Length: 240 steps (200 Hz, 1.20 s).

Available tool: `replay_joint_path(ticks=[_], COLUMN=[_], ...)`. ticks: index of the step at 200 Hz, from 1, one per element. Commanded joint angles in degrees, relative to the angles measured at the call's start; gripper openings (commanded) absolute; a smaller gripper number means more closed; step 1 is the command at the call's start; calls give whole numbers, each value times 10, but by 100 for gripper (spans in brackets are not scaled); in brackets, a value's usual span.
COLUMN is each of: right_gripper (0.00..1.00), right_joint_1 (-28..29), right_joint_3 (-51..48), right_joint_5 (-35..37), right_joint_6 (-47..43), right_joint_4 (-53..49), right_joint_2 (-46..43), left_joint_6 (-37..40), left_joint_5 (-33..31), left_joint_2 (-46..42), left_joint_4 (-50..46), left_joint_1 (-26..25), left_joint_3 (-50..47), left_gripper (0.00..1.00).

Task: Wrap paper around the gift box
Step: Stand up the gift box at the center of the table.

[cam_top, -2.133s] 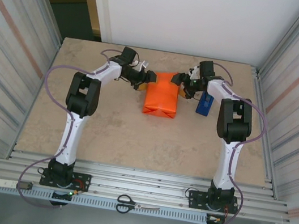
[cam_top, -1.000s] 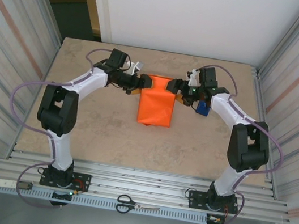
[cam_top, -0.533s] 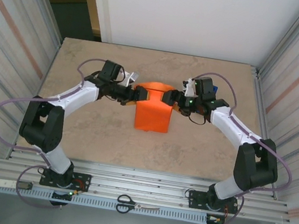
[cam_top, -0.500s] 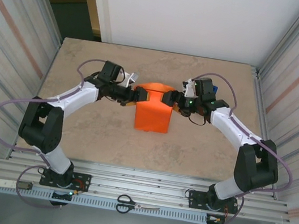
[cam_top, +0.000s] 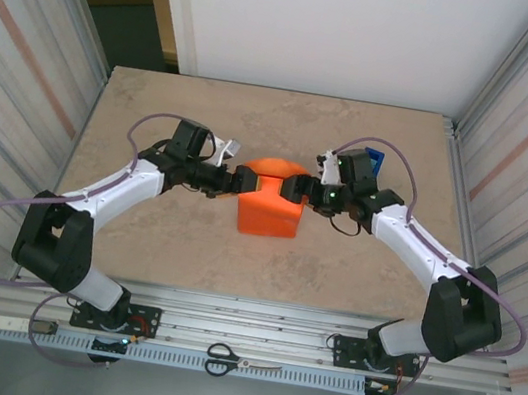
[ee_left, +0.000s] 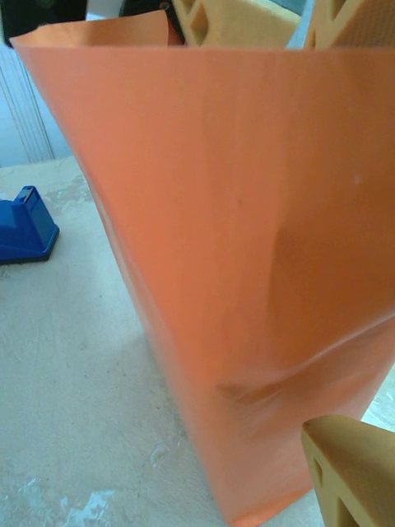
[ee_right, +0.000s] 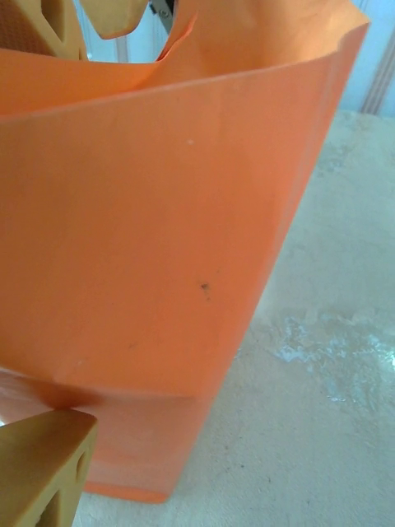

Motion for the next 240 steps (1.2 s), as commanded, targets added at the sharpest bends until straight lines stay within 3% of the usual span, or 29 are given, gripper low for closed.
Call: replay_joint_path(ticks=[1, 19, 54, 126, 189, 240], right_gripper=[90, 89, 86, 95, 98, 98], right_joint_1=[17, 32, 46, 43, 56, 96], right_joint_3=[2, 1, -19, 14, -43, -111], right_joint_5=[72, 129, 166, 123, 133, 214], right_joint_6=[-33, -47, -56, -53, -106, -189], right_joint_4=[-20, -32, -23, -20, 53, 171], right_joint_2=[-17, -19, -17, -50, -85, -118], left_joint_6=[17, 33, 55, 54, 86, 82], left_joint_5=[-22, -41, -98, -116, -121, -132], left_joint_2=[-19, -15, -27, -51, -48, -41], left_joint_4=[2, -12, -24, -2, 4, 16], left_joint_1=[-2, -7, -32, -39, -39, -39], left_joint_3=[6, 16, 17, 9, 5, 4], left_gripper=[97, 95, 94, 96, 95, 90])
